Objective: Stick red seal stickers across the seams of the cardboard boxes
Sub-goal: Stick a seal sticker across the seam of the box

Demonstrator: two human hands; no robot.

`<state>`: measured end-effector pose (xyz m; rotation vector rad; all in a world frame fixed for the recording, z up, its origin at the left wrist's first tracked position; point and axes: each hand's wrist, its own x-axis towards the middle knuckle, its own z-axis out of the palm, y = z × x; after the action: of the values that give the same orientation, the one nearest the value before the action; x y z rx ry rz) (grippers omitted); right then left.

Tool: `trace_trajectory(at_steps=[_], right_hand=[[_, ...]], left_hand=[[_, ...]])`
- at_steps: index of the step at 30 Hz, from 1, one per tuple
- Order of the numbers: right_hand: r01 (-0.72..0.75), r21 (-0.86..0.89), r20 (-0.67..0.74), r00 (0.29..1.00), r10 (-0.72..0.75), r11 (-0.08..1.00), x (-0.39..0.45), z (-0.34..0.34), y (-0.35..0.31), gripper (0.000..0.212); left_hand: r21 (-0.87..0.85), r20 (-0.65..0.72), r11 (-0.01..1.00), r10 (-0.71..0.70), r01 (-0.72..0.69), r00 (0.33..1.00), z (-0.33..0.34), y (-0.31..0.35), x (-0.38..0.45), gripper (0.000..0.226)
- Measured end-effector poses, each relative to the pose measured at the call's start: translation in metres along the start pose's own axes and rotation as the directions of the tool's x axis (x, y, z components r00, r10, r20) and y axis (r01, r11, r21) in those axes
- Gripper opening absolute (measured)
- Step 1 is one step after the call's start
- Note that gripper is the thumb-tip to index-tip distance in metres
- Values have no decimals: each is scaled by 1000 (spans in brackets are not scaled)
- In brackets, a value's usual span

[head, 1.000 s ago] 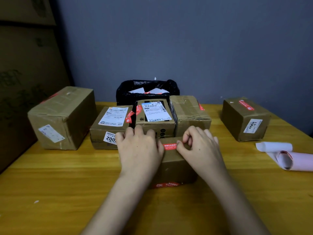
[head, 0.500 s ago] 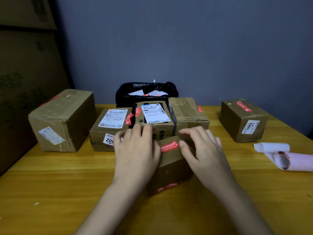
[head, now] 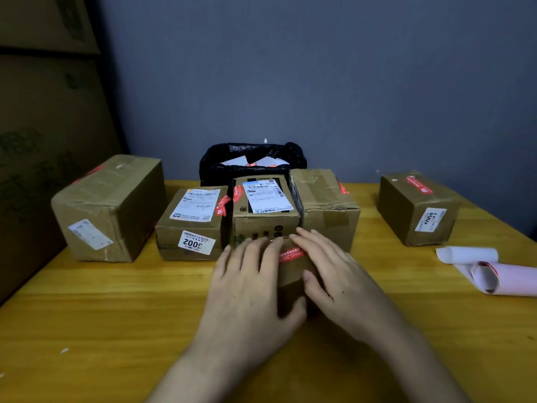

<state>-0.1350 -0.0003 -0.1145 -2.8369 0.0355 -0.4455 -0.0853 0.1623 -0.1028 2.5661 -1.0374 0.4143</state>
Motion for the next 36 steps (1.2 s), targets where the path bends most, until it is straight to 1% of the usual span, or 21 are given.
trace_trajectory(at_steps=[2, 4, 6, 7, 9, 11, 13, 15, 17, 20, 23, 29, 33, 36], right_hand=[[-48, 33, -9, 999, 49, 998, -3, 0, -3, 57], [-83, 34, -56, 995, 84, 996, -8, 1, -8, 62], [-126, 9, -122, 984, 126, 992, -14, 3, -14, 69], [-144, -9, -158, 977, 141, 989, -16, 5, -16, 69], [-163, -80, -229, 963, 141, 983, -17, 10, -18, 60], [-176, -141, -267, 954, 133, 974, -16, 13, -17, 54], [-173, -156, -258, 957, 130, 972, -15, 15, -17, 53], [-155, -164, -246, 963, 112, 974, -15, 14, -17, 54], [-137, -182, -228, 969, 94, 974, -14, 12, -19, 55], [-132, -186, -178, 979, 99, 974, -12, 13, -24, 56], [-147, -217, -141, 983, 118, 965, -11, 15, -28, 57], [-211, -256, -108, 976, 189, 943, -10, 14, -33, 60], [-233, -286, -68, 972, 223, 929, -11, 11, -36, 66], [-243, -295, -51, 970, 239, 924, -10, 9, -38, 70]], left_hand=[[36, 59, 998, -55, 53, 997, 3, -4, -1, 88], [52, 81, 995, -84, 80, 993, 5, -12, 3, 93], [-8, 103, 997, -80, 81, 991, 4, -21, 7, 92], [-46, 106, 996, -73, 78, 992, 4, -24, 9, 91], [-86, 95, 994, -52, 60, 994, 4, -28, 11, 88], [-25, 85, 999, -28, 30, 996, 6, -25, 11, 87], [74, 41, 996, 40, -43, 998, 7, -17, 8, 82], [114, 11, 983, 141, -141, 990, 12, -12, 8, 76], [155, 41, 967, 196, -200, 980, 18, -11, 10, 71], [160, 80, 968, 180, -191, 980, 21, -13, 14, 67], [153, 84, 977, 139, -151, 987, 23, -15, 14, 65], [154, 123, 987, 37, -56, 992, 22, -18, 13, 72], [184, 198, 982, 15, -52, 980, 17, -16, 13, 74], [184, 185, 983, -11, -23, 983, 13, -15, 13, 82]])
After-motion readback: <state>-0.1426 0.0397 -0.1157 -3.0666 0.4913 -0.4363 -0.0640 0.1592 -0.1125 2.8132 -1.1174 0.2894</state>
